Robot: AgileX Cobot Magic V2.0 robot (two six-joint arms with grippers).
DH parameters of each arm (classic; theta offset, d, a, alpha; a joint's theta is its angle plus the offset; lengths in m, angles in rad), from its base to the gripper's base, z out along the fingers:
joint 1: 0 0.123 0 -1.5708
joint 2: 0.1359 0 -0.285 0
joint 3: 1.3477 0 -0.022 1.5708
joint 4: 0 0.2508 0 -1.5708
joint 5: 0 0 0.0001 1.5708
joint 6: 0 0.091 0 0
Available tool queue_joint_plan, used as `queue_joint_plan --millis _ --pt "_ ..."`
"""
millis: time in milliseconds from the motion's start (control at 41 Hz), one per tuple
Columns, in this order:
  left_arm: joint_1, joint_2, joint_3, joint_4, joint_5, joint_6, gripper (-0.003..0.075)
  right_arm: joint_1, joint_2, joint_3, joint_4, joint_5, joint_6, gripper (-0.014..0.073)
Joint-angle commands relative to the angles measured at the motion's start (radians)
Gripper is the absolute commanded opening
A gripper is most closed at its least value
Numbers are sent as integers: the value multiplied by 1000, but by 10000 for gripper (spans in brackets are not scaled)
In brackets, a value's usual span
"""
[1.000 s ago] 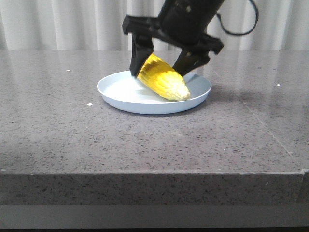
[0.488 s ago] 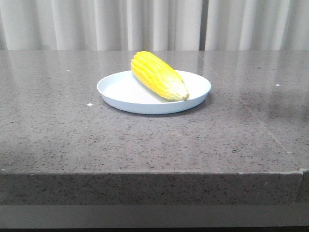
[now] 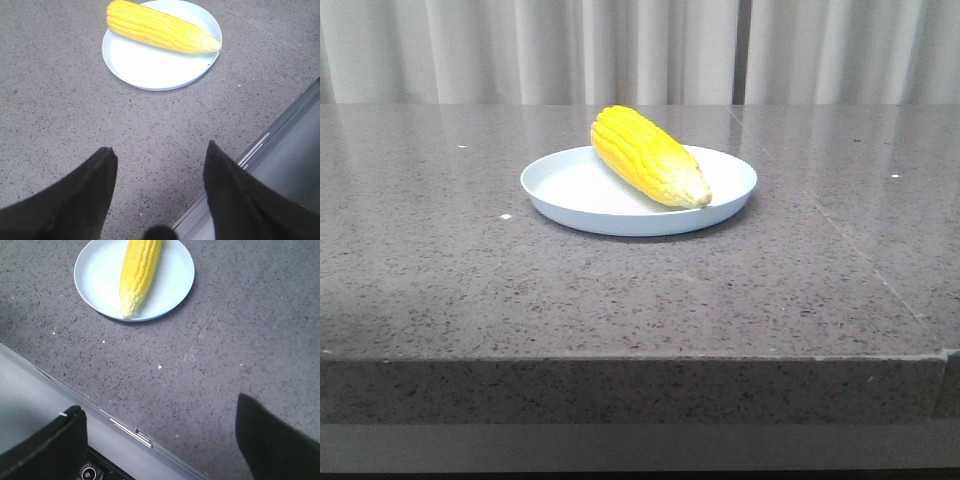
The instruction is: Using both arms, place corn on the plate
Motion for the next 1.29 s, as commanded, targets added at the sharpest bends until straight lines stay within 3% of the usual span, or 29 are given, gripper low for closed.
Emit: queue_joint_plan --millis 0,439,512,610,732,829,878,1268 --pt "-8 0 -27 2 -68 -12 389 -1 -71 22 -14 -47 -10 626" --pt "-8 0 -27 2 -67 -12 386 -1 -158 66 -14 -52 -10 601" --pt "-8 0 -27 -3 -67 -12 374 -1 -158 66 -15 -52 -10 516" --pt "-6 0 -27 -24 -67 -14 305 -1 -158 66 -15 -52 -10 321" --pt "-6 0 -27 -31 -67 -31 163 -1 -158 66 -15 -52 -10 68" --pt "-6 0 -27 -31 -67 -60 24 -1 -158 66 -15 -52 -10 -82" --pt "-6 0 -27 -31 -67 -60 -22 -1 -158 66 -15 -52 -10 -83" --pt "-6 0 -27 -22 -67 -60 -20 -1 -158 66 -9 -46 -9 -87"
